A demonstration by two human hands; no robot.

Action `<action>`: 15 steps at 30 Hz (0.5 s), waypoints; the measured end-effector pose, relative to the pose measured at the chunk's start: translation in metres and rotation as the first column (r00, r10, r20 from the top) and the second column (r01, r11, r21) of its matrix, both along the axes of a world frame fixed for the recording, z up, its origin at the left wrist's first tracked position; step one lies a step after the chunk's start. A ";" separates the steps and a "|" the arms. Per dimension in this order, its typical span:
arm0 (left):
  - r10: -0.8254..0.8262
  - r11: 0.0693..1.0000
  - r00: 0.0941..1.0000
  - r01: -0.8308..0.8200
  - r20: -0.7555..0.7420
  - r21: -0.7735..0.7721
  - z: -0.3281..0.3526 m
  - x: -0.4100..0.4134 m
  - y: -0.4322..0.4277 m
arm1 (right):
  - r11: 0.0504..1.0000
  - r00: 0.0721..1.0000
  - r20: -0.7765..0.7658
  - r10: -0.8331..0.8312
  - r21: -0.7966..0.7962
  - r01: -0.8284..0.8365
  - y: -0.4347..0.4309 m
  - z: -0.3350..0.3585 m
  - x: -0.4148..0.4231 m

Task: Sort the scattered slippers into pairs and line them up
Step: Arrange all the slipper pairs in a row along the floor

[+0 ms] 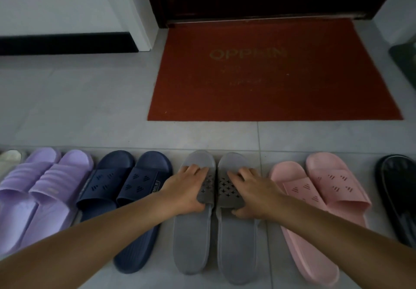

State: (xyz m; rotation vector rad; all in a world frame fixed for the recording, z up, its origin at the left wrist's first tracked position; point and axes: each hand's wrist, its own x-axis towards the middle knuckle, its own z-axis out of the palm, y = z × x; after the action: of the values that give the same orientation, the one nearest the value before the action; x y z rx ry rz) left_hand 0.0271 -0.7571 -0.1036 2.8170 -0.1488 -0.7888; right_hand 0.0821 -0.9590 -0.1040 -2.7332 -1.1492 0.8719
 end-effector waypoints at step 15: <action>-0.266 0.964 0.964 0.266 -0.014 -0.026 0.014 0.064 -0.218 | 0.933 0.999 0.043 -0.008 -0.358 0.023 -0.200 0.033 0.064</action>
State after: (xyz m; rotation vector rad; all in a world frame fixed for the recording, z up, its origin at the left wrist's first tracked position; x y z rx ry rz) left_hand 0.0912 -0.9749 -0.0894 2.8018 -0.5402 -0.8591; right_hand 0.1461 -1.1588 -0.0706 -3.0537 -1.0641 1.1304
